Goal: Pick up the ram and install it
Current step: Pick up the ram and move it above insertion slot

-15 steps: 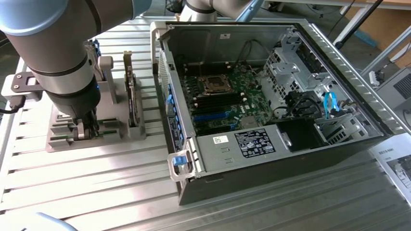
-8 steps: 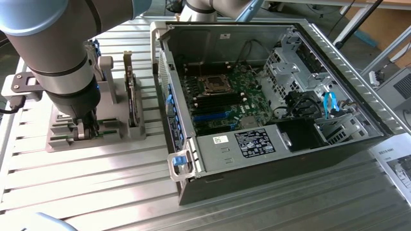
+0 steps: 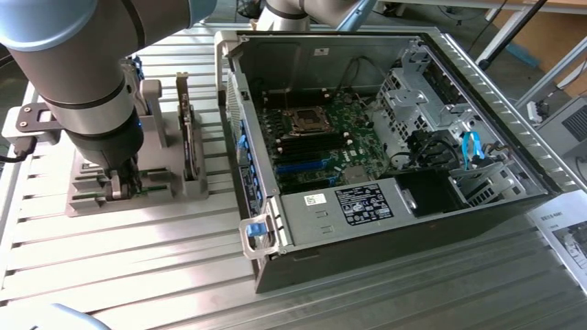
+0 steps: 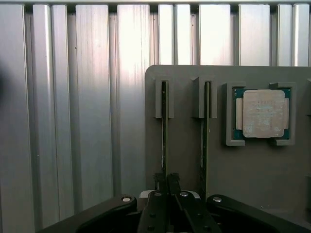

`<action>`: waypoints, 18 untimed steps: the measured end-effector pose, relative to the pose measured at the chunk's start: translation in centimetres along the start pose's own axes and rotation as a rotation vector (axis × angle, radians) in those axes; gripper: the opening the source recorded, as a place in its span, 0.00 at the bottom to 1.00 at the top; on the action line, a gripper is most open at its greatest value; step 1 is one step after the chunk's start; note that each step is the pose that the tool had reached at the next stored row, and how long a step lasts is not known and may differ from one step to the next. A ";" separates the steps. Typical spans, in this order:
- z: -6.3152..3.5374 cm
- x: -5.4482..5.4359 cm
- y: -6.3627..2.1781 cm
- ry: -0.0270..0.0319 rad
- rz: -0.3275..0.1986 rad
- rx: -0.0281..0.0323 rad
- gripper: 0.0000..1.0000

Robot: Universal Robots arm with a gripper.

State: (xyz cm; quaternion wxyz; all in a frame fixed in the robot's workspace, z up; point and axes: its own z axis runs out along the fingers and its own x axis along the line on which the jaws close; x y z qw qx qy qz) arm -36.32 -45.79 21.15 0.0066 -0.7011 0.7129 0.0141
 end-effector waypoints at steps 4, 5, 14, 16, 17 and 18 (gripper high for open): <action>0.00 0.0 0.00 -0.0001 0.000 0.0000 0.12; 0.00 0.0 0.00 -0.0001 0.000 0.0001 0.12; -0.06 0.0 0.00 -0.0002 0.000 0.0003 0.12; -0.24 0.0 0.00 -0.0001 0.000 0.0001 0.12; -0.36 0.0 0.00 -0.0001 0.000 0.0001 0.12; -0.49 0.0 0.00 -0.0001 0.000 0.0002 0.12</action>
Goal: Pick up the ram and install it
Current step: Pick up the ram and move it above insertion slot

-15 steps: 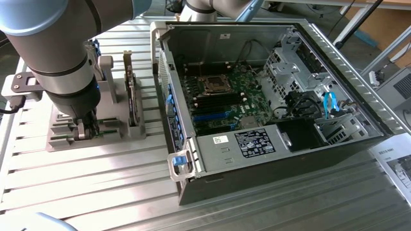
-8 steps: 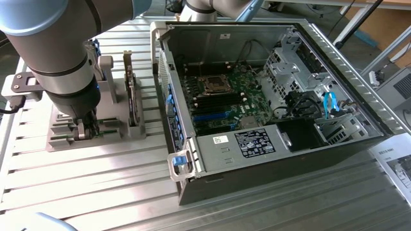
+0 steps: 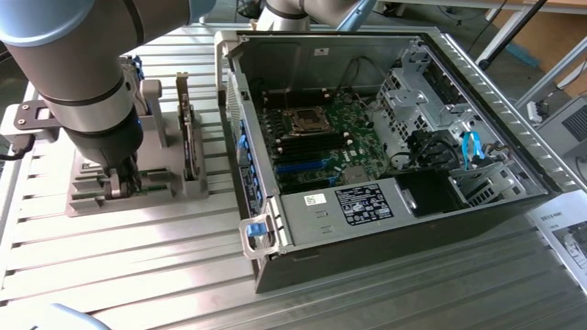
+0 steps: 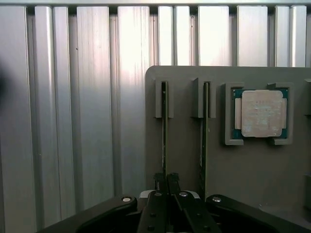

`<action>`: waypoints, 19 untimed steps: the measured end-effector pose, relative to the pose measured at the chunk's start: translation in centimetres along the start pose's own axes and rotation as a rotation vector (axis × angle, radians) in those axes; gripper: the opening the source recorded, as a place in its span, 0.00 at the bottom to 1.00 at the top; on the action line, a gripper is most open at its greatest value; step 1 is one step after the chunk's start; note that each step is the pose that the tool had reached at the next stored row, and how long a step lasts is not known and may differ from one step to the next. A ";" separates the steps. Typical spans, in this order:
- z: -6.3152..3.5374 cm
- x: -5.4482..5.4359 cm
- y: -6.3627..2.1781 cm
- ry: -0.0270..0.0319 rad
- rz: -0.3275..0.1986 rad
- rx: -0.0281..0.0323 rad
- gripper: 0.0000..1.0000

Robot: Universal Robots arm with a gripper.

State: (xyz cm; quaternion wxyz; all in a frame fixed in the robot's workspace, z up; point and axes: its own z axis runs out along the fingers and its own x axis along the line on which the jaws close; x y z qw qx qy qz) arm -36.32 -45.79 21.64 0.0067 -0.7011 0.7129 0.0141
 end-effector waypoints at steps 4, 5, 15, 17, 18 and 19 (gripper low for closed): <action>-0.59 0.0 0.01 0.0001 0.000 -0.0001 0.12; -0.73 0.0 0.01 0.0001 0.000 -0.0001 0.12; -1.87 -0.1 0.02 0.0000 0.000 0.0000 0.12; -2.12 -0.1 0.02 0.0001 0.000 -0.0001 0.12; -2.24 -0.1 0.02 0.0001 0.000 -0.0001 0.12; -2.37 -0.1 0.02 0.0001 0.000 -0.0001 0.12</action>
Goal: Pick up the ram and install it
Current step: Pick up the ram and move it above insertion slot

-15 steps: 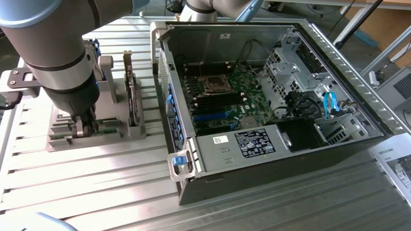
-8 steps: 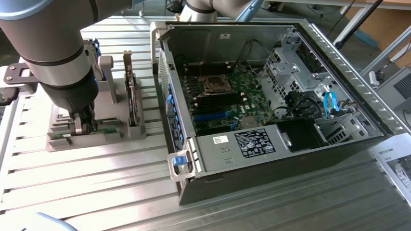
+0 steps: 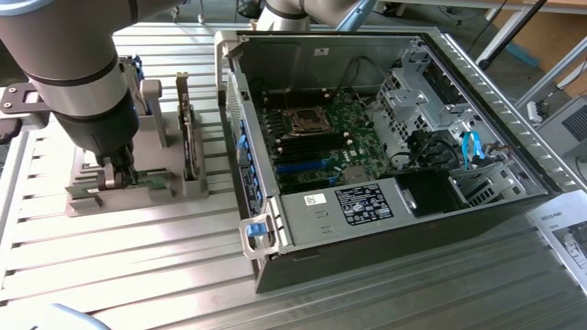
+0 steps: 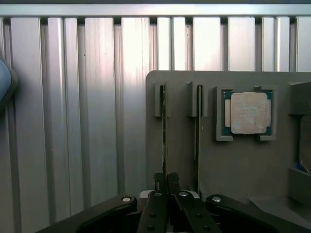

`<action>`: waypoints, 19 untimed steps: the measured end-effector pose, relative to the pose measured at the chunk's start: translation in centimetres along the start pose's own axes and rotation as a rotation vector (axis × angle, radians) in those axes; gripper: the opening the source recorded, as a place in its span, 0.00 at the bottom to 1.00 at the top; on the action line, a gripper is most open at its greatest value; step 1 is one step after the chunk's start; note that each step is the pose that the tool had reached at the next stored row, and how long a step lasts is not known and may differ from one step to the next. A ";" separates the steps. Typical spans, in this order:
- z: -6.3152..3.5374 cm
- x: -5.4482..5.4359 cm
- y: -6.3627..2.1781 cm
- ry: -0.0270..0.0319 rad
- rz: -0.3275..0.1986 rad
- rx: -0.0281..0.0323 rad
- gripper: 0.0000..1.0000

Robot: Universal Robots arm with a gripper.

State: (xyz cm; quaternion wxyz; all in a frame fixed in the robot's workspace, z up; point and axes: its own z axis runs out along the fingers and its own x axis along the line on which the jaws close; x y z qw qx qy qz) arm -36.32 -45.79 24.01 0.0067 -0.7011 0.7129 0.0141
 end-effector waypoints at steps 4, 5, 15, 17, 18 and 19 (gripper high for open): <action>-0.68 0.0 0.00 0.0000 0.000 0.0000 0.12; -0.86 0.0 0.00 0.0000 0.000 0.0000 0.12; -2.72 -0.1 -0.02 0.0000 0.000 0.0000 0.12; -3.25 -0.1 -0.05 0.0000 0.000 0.0000 0.12; -3.44 -0.1 -0.05 0.0000 0.000 -0.0001 0.12; -3.59 -0.1 -0.05 0.0000 0.000 0.0000 0.12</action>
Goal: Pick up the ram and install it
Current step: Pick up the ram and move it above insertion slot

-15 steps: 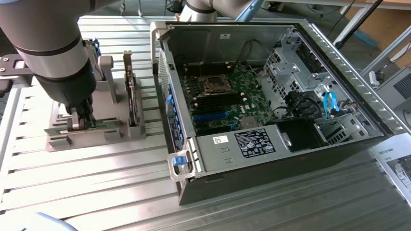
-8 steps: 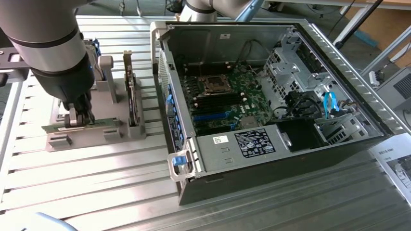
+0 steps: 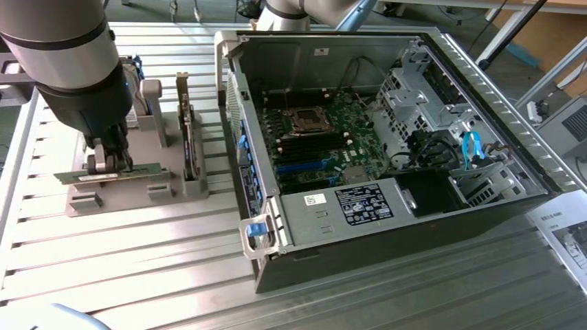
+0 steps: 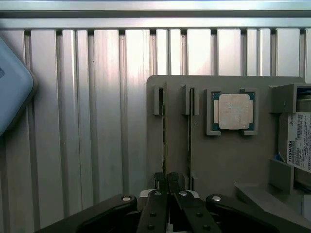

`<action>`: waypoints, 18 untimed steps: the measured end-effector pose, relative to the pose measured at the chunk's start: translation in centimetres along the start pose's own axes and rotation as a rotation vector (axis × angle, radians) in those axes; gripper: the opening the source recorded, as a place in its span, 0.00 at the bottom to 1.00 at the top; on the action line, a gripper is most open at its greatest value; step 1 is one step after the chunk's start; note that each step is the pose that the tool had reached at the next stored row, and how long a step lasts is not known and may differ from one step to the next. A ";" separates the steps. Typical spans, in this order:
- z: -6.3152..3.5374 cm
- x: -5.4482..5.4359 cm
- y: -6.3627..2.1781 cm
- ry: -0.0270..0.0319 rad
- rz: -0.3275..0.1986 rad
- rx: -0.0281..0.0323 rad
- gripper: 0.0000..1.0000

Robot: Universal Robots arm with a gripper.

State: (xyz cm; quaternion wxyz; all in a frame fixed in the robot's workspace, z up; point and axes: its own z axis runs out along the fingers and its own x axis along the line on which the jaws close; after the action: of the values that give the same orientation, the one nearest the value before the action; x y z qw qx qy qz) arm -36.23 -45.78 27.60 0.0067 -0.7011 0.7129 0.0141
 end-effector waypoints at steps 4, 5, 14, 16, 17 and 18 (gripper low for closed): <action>-0.45 0.0 -0.01 0.0000 0.000 0.0001 0.12; -0.52 0.0 -0.01 0.0000 0.000 0.0001 0.12; -0.99 -0.3 -0.01 0.0010 0.000 -0.0002 0.12; -1.05 -0.4 0.00 0.0014 0.000 0.0001 0.12; -1.10 -0.4 0.00 0.0019 0.000 0.0000 0.12; -1.15 -0.5 0.00 0.0024 0.000 -0.0001 0.12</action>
State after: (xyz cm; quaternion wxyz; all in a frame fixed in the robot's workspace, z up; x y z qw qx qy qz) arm -36.21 -45.36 28.77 0.0058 -0.7011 0.7129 0.0132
